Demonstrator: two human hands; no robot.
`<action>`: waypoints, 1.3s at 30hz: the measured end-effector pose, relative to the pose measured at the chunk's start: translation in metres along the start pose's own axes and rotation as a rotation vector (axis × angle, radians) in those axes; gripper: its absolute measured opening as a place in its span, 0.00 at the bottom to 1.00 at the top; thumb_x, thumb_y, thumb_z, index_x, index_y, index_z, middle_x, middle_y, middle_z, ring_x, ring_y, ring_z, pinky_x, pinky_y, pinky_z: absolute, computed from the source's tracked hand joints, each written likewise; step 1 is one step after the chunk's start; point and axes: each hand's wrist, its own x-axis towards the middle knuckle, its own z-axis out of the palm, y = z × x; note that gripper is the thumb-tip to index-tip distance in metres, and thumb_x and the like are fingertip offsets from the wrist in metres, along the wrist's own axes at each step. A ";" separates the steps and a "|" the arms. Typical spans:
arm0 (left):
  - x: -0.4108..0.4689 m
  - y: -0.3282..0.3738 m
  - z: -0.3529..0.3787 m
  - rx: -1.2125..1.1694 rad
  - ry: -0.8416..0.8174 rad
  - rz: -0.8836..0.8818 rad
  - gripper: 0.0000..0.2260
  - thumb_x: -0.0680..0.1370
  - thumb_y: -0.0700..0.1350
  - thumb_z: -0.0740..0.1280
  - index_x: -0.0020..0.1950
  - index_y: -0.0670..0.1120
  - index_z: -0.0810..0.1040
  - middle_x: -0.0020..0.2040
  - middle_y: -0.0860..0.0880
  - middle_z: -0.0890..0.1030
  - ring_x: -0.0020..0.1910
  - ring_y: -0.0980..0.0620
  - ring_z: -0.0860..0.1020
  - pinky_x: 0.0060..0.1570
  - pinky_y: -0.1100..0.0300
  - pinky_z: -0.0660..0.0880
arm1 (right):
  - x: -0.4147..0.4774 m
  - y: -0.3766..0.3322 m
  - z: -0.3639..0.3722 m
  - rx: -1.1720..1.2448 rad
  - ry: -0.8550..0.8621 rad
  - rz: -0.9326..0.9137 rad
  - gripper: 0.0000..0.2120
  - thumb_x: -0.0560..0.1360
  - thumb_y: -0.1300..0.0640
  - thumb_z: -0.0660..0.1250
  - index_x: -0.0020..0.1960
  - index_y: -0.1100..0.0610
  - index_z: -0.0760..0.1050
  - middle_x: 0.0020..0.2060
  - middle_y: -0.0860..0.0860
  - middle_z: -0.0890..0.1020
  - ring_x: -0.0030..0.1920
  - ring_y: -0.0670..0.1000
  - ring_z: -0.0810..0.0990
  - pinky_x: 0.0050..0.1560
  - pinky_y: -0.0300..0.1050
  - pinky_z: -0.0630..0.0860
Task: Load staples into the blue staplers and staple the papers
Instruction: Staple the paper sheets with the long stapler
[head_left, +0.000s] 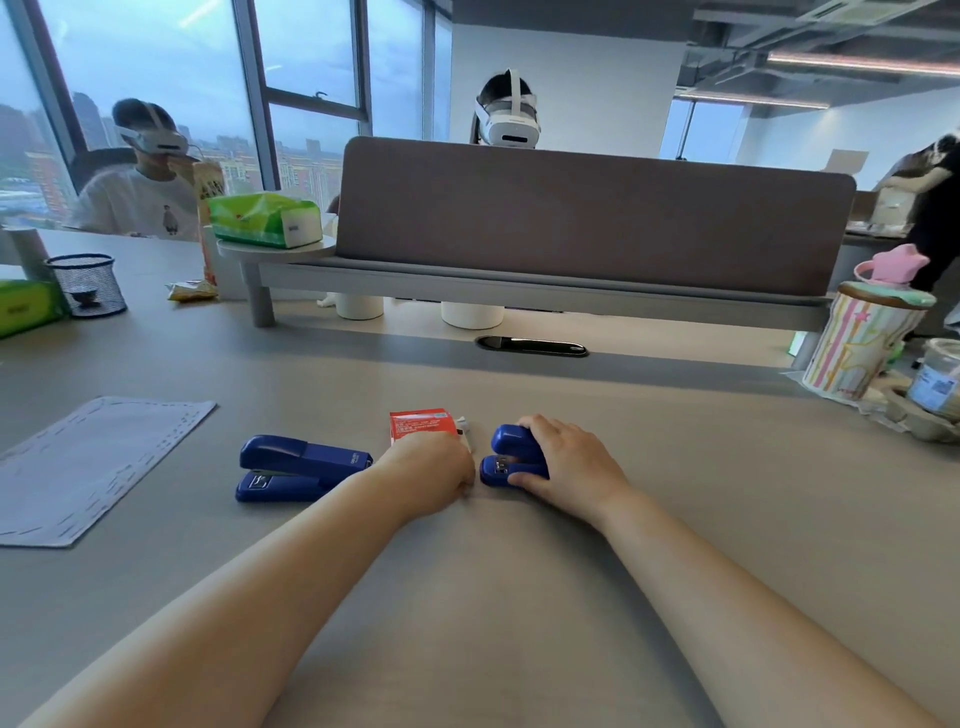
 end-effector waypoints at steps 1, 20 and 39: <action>-0.005 -0.001 0.001 0.005 -0.016 0.000 0.13 0.77 0.40 0.57 0.55 0.49 0.79 0.52 0.48 0.82 0.49 0.45 0.79 0.46 0.53 0.79 | -0.002 -0.004 -0.003 0.006 -0.027 0.005 0.24 0.69 0.44 0.69 0.60 0.51 0.66 0.56 0.51 0.77 0.54 0.56 0.75 0.53 0.49 0.71; -0.206 -0.080 0.052 -0.335 0.457 -0.544 0.09 0.75 0.47 0.65 0.53 0.47 0.80 0.55 0.50 0.79 0.53 0.47 0.78 0.44 0.56 0.73 | -0.010 -0.162 0.010 0.301 -0.355 -0.094 0.16 0.60 0.45 0.76 0.39 0.53 0.75 0.37 0.49 0.80 0.41 0.50 0.78 0.41 0.46 0.73; -0.255 -0.142 0.078 -0.320 0.098 -0.861 0.19 0.77 0.57 0.57 0.61 0.47 0.74 0.59 0.47 0.74 0.55 0.44 0.77 0.54 0.54 0.73 | 0.046 -0.266 0.048 0.232 -0.411 -0.099 0.17 0.63 0.44 0.70 0.40 0.56 0.71 0.38 0.53 0.79 0.41 0.53 0.79 0.42 0.47 0.73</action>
